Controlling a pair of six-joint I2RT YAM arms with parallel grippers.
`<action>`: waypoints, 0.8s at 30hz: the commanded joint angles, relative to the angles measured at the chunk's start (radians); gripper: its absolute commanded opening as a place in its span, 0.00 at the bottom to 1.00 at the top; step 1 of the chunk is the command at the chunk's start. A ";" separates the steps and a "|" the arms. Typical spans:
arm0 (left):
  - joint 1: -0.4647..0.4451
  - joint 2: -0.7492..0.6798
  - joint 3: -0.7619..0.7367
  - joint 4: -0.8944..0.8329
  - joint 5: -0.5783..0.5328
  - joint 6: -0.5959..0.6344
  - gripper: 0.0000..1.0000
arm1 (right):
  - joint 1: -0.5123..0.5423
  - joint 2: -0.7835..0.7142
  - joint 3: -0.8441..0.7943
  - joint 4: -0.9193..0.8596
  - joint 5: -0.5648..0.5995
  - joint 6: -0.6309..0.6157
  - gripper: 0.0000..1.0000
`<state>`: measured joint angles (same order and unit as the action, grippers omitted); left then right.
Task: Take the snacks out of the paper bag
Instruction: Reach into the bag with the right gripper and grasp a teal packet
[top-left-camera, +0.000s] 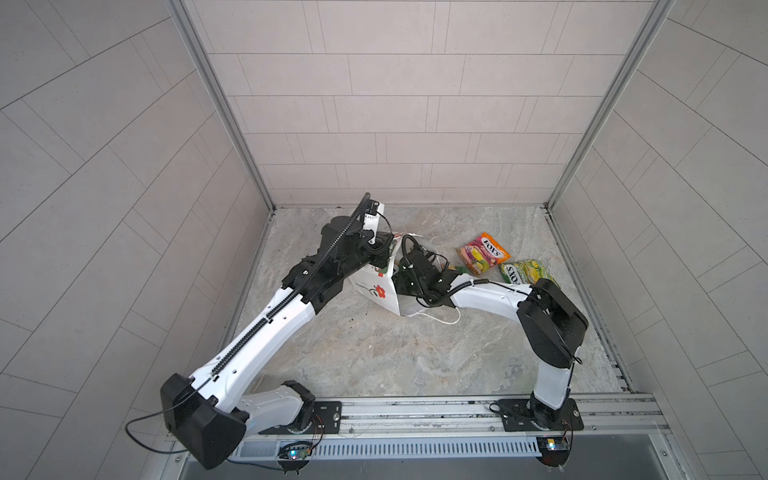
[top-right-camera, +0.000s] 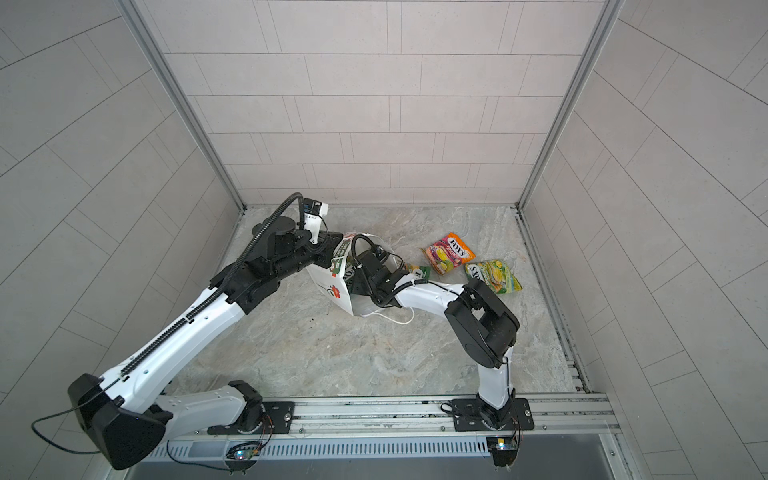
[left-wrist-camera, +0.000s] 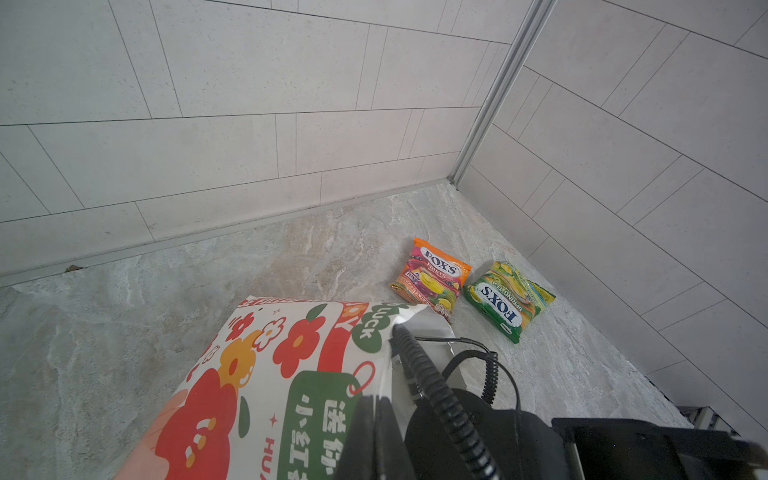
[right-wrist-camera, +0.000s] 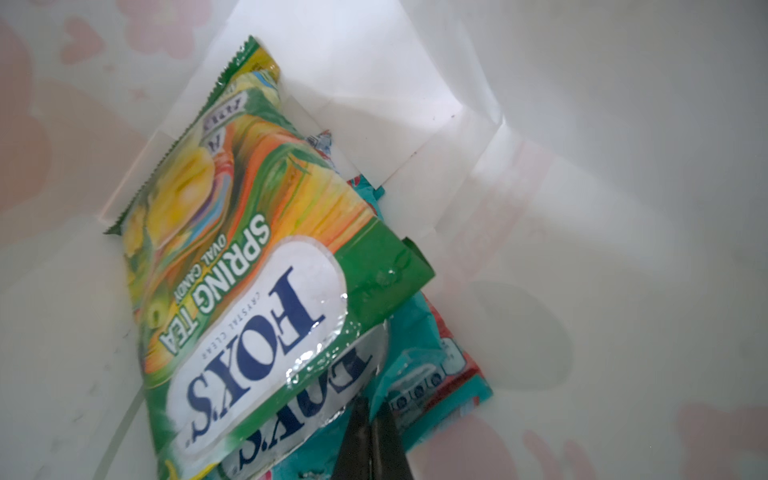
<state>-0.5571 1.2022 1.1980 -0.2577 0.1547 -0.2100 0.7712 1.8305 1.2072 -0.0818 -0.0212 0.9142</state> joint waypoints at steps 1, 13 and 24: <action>0.000 -0.006 -0.005 0.019 -0.013 -0.004 0.00 | -0.010 -0.093 -0.032 0.055 -0.002 -0.026 0.00; -0.001 0.009 -0.002 0.013 -0.017 -0.007 0.00 | -0.023 -0.225 -0.137 0.148 -0.035 -0.079 0.00; -0.003 0.020 0.004 0.003 -0.027 -0.011 0.00 | -0.023 -0.356 -0.176 0.195 -0.063 -0.157 0.00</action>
<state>-0.5575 1.2194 1.1980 -0.2592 0.1444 -0.2131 0.7513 1.5326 1.0378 0.0624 -0.0841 0.7940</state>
